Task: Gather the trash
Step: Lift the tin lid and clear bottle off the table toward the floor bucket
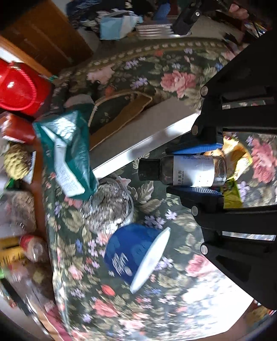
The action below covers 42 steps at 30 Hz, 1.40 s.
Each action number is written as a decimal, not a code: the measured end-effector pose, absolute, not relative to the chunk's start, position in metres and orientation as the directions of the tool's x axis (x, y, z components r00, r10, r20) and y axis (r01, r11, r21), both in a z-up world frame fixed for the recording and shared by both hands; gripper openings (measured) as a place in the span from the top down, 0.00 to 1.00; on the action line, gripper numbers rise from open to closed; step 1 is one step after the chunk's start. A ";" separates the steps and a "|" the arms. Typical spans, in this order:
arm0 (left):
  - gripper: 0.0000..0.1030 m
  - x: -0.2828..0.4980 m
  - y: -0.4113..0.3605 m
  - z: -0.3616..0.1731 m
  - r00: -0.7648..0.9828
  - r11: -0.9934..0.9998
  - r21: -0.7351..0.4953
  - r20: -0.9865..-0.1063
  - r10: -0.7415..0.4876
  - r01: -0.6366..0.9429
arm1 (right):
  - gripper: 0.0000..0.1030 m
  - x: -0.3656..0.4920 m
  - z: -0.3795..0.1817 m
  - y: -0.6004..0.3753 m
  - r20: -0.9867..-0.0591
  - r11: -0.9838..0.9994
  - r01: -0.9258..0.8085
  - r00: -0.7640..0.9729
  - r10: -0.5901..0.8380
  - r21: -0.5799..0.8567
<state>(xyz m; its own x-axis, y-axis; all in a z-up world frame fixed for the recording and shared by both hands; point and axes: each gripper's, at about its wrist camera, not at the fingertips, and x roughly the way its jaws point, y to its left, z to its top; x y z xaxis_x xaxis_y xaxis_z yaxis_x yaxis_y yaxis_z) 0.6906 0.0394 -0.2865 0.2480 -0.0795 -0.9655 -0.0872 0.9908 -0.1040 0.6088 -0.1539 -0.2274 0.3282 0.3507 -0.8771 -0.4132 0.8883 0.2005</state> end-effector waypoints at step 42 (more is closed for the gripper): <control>0.73 0.272 0.096 -0.123 0.641 0.972 -0.219 -0.735 -0.221 0.084 | 0.32 0.259 -0.140 -0.074 -0.717 0.950 -0.277 0.632 0.295 0.146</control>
